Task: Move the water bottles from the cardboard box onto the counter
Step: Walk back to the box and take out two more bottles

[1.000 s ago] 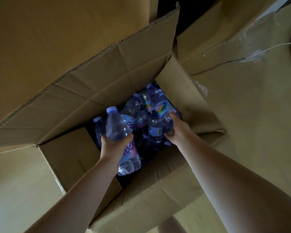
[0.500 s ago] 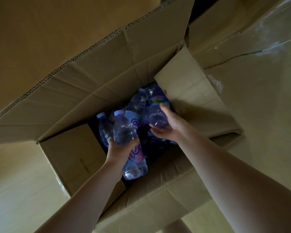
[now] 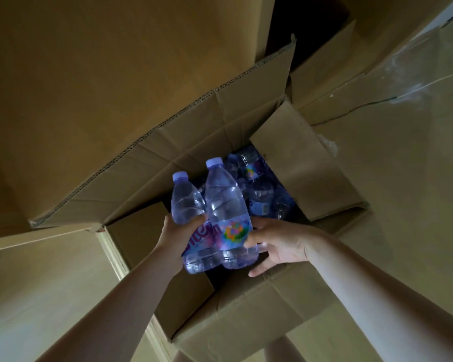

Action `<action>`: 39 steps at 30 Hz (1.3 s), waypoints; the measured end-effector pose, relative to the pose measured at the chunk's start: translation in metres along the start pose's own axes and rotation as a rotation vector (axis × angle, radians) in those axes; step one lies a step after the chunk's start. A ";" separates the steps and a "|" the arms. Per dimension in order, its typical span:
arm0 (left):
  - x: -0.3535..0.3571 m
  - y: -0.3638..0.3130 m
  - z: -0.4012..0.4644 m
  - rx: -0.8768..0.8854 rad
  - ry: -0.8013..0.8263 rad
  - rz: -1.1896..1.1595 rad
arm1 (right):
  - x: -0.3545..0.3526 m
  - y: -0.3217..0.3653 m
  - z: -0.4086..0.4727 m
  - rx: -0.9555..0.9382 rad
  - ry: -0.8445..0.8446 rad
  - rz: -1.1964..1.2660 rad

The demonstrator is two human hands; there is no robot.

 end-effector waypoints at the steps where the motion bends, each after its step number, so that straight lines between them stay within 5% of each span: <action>1: -0.002 -0.005 -0.005 0.035 0.013 0.020 | 0.005 0.001 -0.003 -0.003 -0.022 -0.065; 5: 0.002 -0.023 -0.023 0.173 0.107 0.077 | 0.011 0.006 -0.005 -0.111 -0.182 -0.083; 13: -0.001 -0.029 -0.050 0.317 0.230 0.069 | 0.033 0.016 -0.012 -0.364 -0.233 0.080; 22: -0.047 -0.029 -0.099 0.268 0.160 0.107 | 0.102 0.012 -0.040 -0.399 -0.088 0.176; 32: -0.106 -0.082 -0.206 0.363 -0.037 0.127 | 0.196 0.051 -0.124 -0.554 -0.320 -0.020; 39: -0.155 -0.057 -0.272 0.325 -0.281 0.030 | 0.257 0.069 -0.173 -0.675 -0.558 -0.388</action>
Point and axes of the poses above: each hand's wrist, its own z-axis towards the middle knuckle, its own x-axis out of the palm, y = z × x, the point moved 10 cm from there along z, towards the middle knuckle, and after that the axes turned 7 degrees about z, right-handed, at the moved point
